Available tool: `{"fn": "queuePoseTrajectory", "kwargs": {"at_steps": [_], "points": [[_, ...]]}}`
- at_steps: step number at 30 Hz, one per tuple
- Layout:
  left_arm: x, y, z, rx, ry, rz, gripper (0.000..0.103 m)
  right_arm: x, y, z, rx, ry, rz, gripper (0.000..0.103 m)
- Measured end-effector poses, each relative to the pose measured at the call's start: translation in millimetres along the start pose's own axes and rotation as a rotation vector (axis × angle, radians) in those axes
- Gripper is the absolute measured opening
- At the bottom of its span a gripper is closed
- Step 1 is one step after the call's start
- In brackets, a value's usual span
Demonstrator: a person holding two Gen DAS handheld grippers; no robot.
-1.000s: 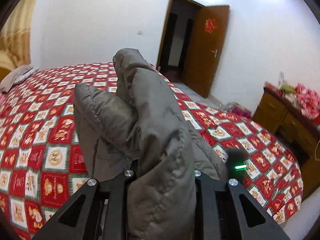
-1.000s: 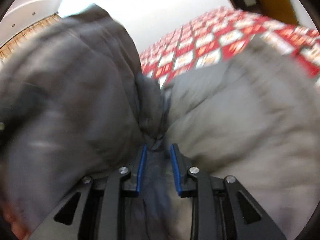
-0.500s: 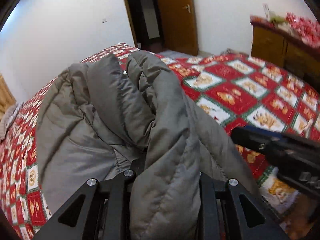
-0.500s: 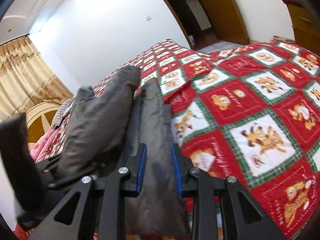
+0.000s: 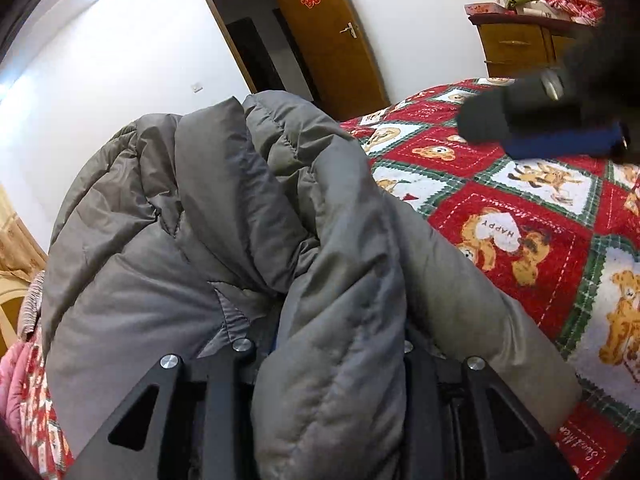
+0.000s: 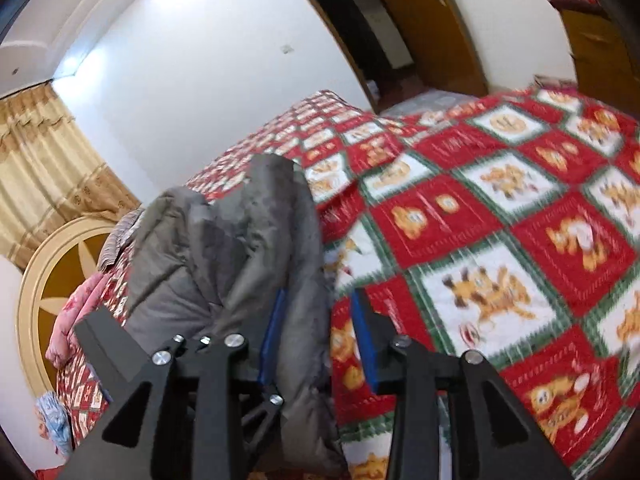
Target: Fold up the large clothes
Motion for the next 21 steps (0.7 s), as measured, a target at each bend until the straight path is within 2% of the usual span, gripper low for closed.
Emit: {"fn": "queuePoseTrajectory", "kwargs": {"at_steps": [4,7,10,12,18,21], "points": [[2.4,-5.1,-4.5,0.019,-0.003,0.005,0.031,-30.5,19.3,-16.5,-0.085,-0.115,0.002,0.039],[3.9,-10.1,-12.3,0.048,-0.011,0.002,0.031,-45.1,55.8,-15.2,-0.177,-0.116,-0.087,0.035],[3.6,-14.4,-19.9,0.065,-0.020,0.001,0.032,-43.0,84.2,-9.0,-0.151,-0.134,-0.167,0.024],[2.4,-15.9,-24.4,0.073,-0.024,-0.003,0.032,-36.6,98.7,-1.6,-0.112,-0.121,-0.215,0.023],[-2.3,-12.8,-30.3,0.099,-0.031,-0.024,0.035,-20.4,116.4,18.8,-0.107,-0.032,-0.290,0.021],[-5.7,-14.1,-35.5,0.108,-0.040,-0.045,0.037,-19.7,117.7,20.0,-0.094,-0.040,-0.303,0.016]]}}
Point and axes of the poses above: each gripper's, at about its wrist camera, not at the fingertips, and y roughly the way its jaws point, z to its right, x to its underside, the point moved 2 cm from there along y, roughly the way its jaws point, and after that the axes turned 8 degrees about -y, right-handed, at the moved point
